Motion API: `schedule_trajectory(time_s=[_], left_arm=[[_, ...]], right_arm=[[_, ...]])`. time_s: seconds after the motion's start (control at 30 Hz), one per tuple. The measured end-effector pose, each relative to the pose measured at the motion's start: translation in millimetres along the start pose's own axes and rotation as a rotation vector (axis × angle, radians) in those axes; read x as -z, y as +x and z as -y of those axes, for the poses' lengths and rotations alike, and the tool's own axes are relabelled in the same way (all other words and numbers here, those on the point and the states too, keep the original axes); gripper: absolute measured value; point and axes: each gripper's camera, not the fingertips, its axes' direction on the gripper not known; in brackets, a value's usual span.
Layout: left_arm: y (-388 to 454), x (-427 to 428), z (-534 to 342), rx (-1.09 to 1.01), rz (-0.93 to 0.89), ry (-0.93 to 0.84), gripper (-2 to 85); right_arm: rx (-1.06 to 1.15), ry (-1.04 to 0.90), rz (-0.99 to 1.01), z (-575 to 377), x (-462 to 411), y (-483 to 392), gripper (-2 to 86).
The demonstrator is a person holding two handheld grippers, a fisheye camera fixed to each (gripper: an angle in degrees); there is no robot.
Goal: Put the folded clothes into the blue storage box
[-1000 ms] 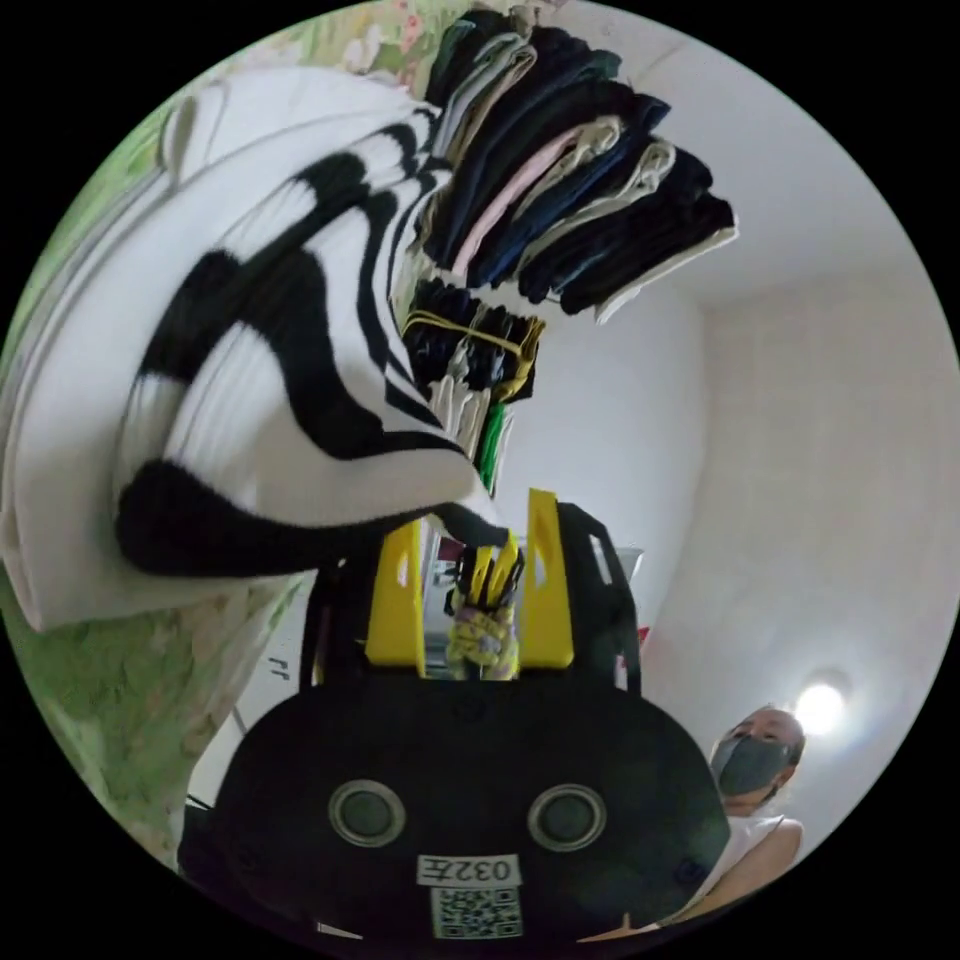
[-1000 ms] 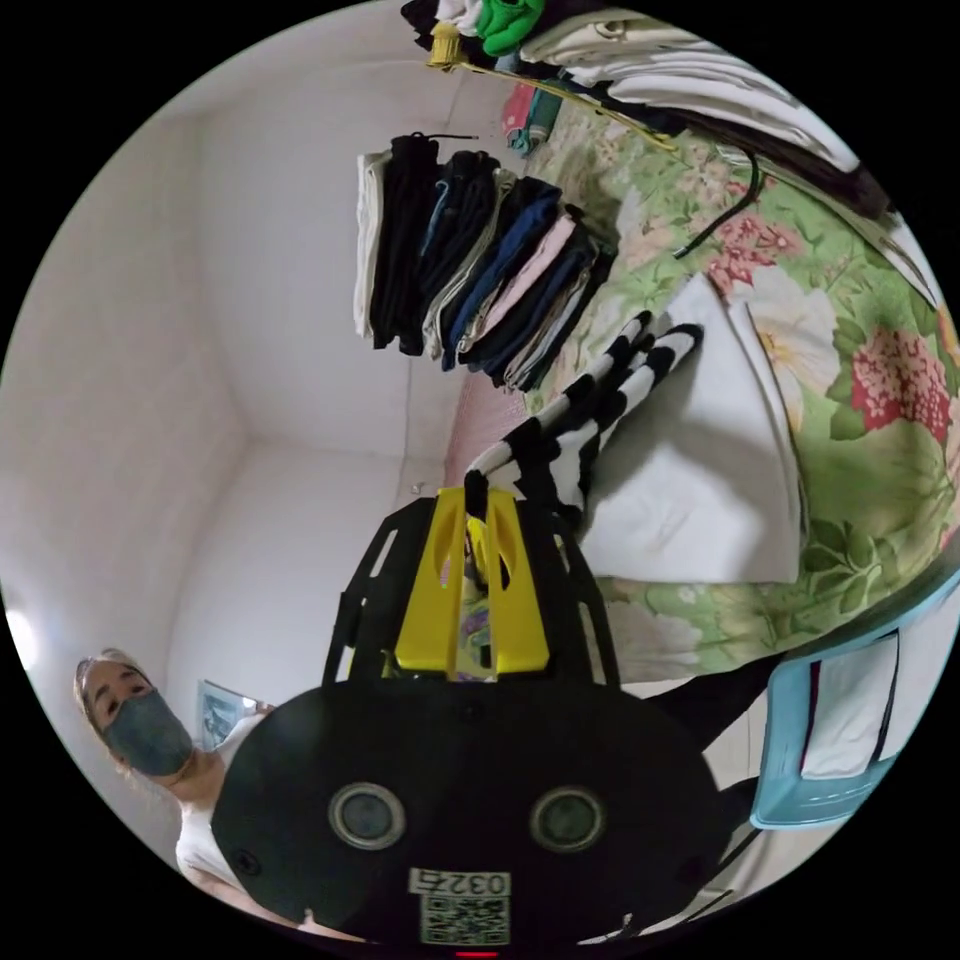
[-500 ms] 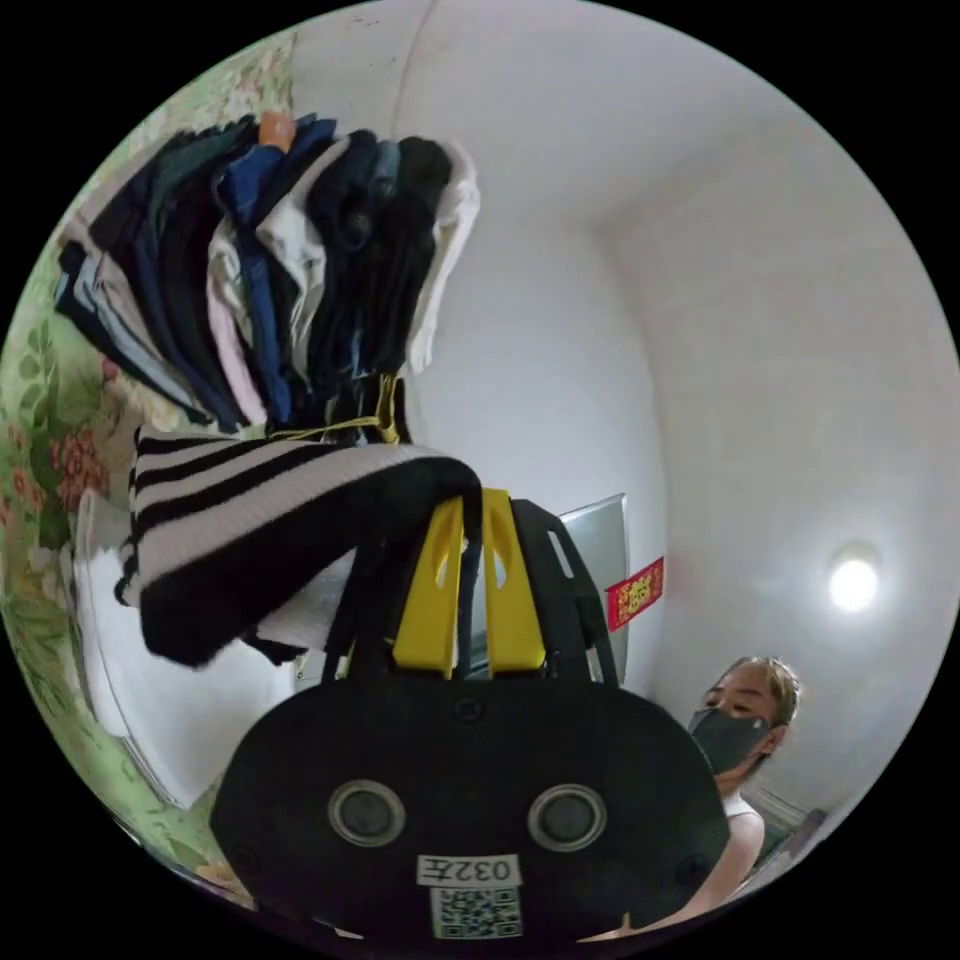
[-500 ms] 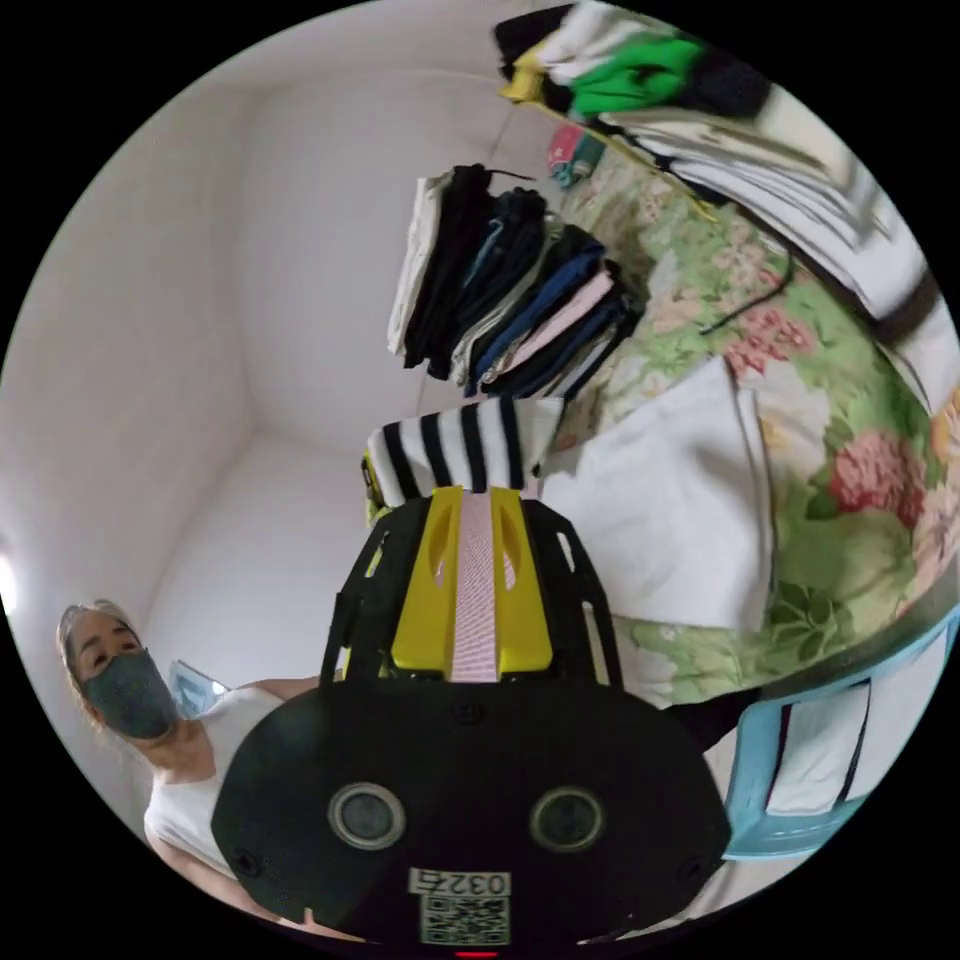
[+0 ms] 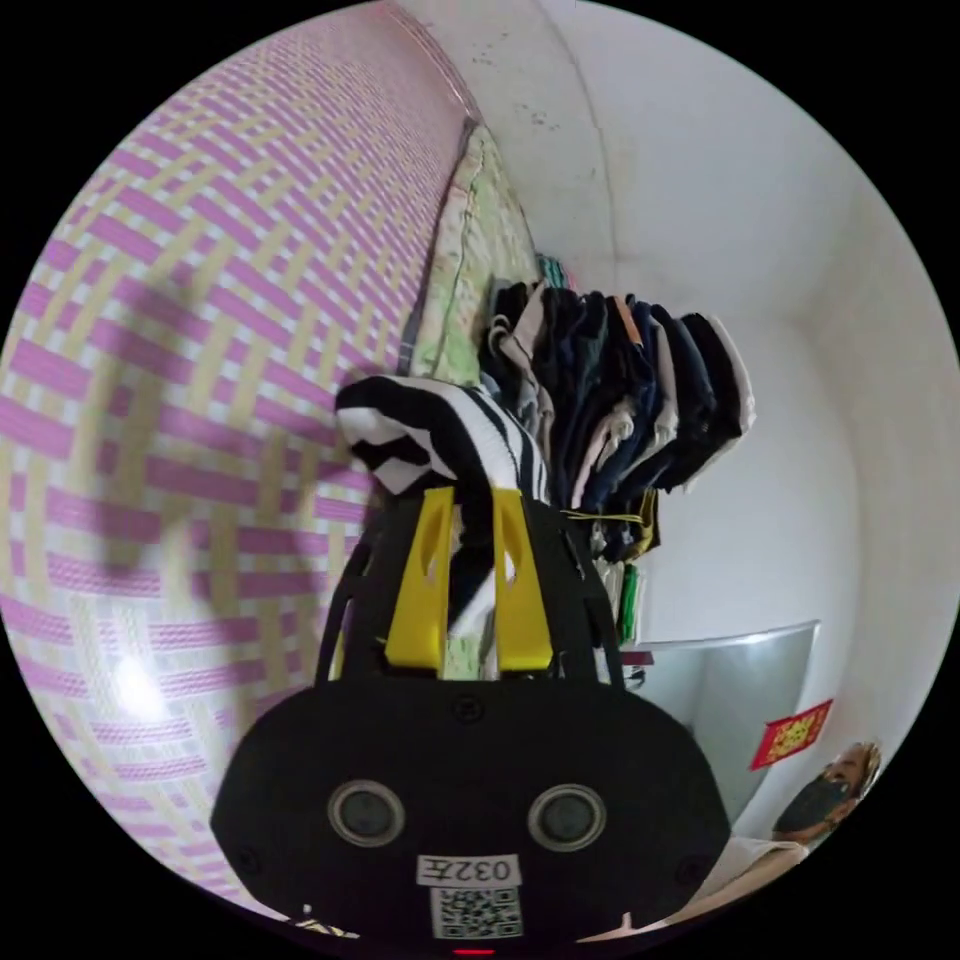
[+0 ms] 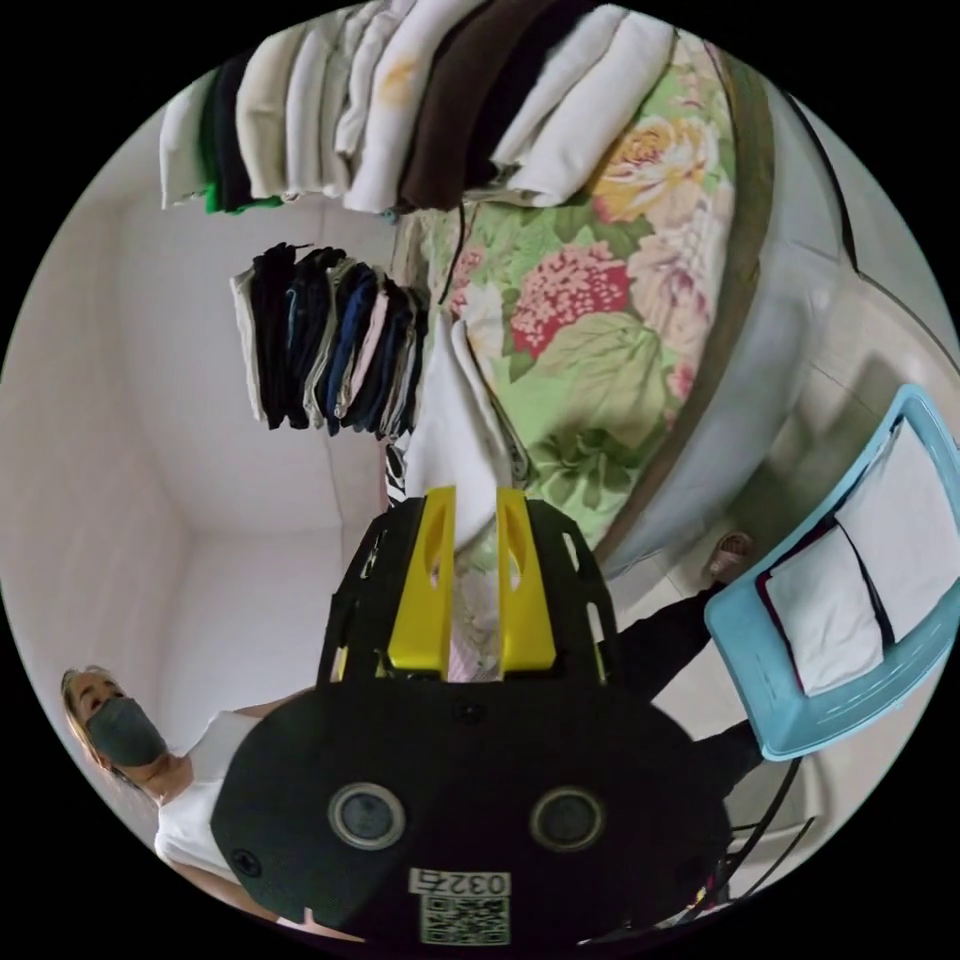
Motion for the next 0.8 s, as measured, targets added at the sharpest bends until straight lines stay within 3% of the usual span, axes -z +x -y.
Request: schedule_trajectory(time_s=[0.17, 0.37, 0.47, 0.63, 0.8], left_arm=[[30, -1, -37, -0.135, 0.017, -0.011, 5.9], [52, -73, -103, -0.179, -0.037, -0.361, 9.4], [59, -98, -123, -0.180, -0.032, -0.448, 9.6], [80, -111, -128, -0.265, 0.072, -0.472, 6.5], [90, -109, -126, -0.244, 0.045, -0.470, 6.4]], right_arm=[[-0.023, -0.011, -0.008, -1, -5, 7, 9.2], [-0.003, -0.050, -0.024, -1, -16, 2, 9.8], [0.023, -0.093, -0.095, 0, -21, -5, 7.2], [0.115, -0.082, -0.122, -6, -12, -25, 4.0], [0.166, -0.053, 0.089, -13, 6, -49, 3.7]])
